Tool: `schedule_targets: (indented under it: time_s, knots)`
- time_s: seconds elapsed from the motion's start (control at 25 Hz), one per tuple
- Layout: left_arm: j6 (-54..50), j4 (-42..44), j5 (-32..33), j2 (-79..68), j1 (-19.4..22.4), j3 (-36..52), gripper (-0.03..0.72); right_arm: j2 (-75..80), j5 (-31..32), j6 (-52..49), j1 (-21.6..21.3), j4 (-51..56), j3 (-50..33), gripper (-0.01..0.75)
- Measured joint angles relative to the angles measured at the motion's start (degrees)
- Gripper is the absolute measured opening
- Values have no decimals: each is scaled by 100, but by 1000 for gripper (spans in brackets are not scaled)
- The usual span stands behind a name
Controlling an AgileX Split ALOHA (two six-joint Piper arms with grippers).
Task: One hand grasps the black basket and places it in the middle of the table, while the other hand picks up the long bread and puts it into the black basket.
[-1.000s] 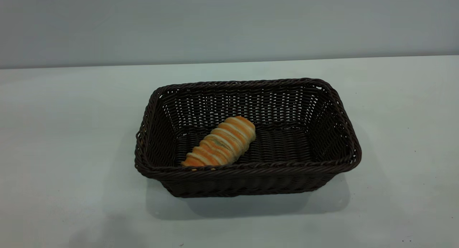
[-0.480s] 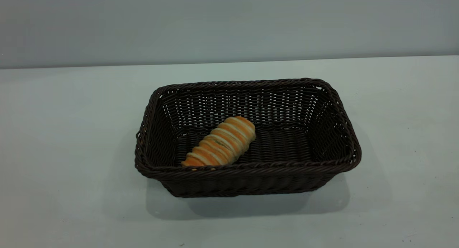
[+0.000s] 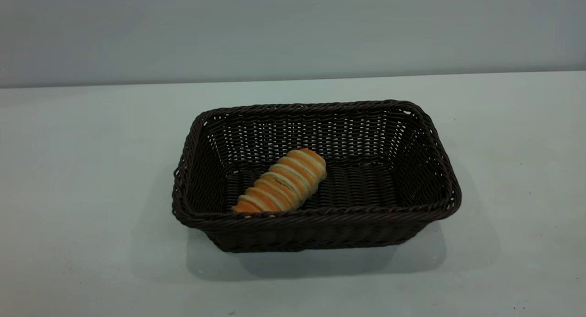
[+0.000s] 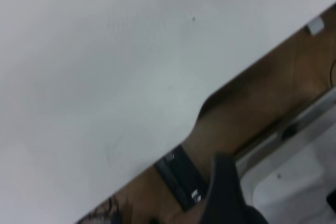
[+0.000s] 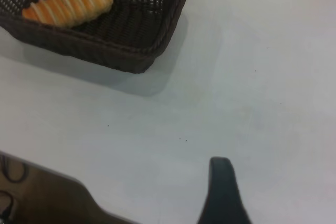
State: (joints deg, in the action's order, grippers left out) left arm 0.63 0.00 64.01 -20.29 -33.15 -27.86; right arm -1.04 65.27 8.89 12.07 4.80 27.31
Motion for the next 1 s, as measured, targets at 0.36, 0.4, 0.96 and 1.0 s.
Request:
schedule_targets:
  time_s: [0.36, 0.4, 0.96, 1.0]
  knots:
    - [-6, 0, -6, 672, 0, 0, 563, 0, 0, 0, -323, 5, 0, 560]
    - [-11, 0, -6, 719, 0, 0, 563, 0, 0, 0, -495, 5, 0, 560]
    - [-11, 0, -6, 1232, 2546, 0, 563, 0, 0, 0, -920, 5, 0, 560]
    - [-11, 0, -6, 1415, 2719, 0, 563, 0, 0, 0, -920, 5, 0, 560]
